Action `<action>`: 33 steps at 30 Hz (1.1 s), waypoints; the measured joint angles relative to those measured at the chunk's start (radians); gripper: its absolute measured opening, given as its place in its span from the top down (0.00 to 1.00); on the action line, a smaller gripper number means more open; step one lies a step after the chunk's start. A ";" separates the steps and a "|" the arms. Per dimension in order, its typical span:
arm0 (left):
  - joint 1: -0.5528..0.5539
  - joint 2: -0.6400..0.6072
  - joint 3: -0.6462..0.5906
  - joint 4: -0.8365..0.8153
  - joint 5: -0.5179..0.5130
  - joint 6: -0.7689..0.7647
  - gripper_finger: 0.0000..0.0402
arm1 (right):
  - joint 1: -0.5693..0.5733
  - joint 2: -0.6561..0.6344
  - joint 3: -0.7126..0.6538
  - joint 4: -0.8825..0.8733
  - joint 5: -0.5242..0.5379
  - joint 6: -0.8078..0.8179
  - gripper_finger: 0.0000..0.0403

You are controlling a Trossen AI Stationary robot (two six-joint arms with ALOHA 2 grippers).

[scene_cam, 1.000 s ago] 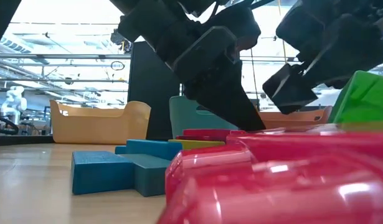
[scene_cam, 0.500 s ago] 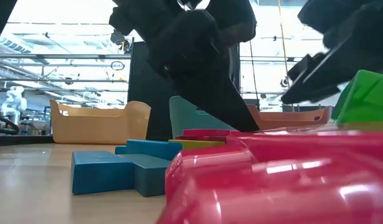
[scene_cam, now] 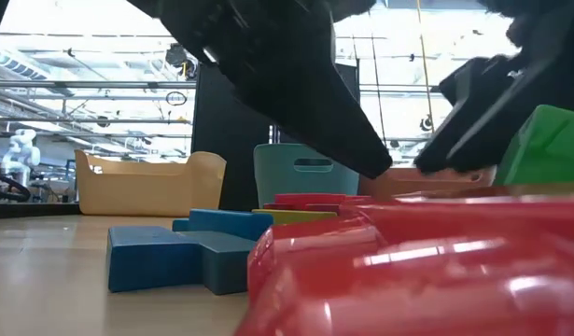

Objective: Sort blocks by size
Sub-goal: Put the orange arch block into the orange bin

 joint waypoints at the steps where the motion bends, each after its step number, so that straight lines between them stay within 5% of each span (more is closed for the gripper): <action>1: -0.007 0.000 0.000 0.000 -0.011 0.001 0.52 | -0.002 0.016 0.020 -0.013 0.001 0.004 0.53; 14: -0.019 0.000 0.000 -0.001 -0.026 0.003 0.52 | -0.027 0.027 0.079 -0.205 -0.054 0.175 0.53; 28: -0.017 0.000 0.000 0.000 -0.036 0.021 0.52 | -0.067 0.051 0.079 -0.285 -0.122 0.176 0.54; 33: -0.017 0.000 0.000 -0.002 -0.047 0.018 0.52 | -0.082 0.047 0.079 -0.297 -0.116 0.136 0.62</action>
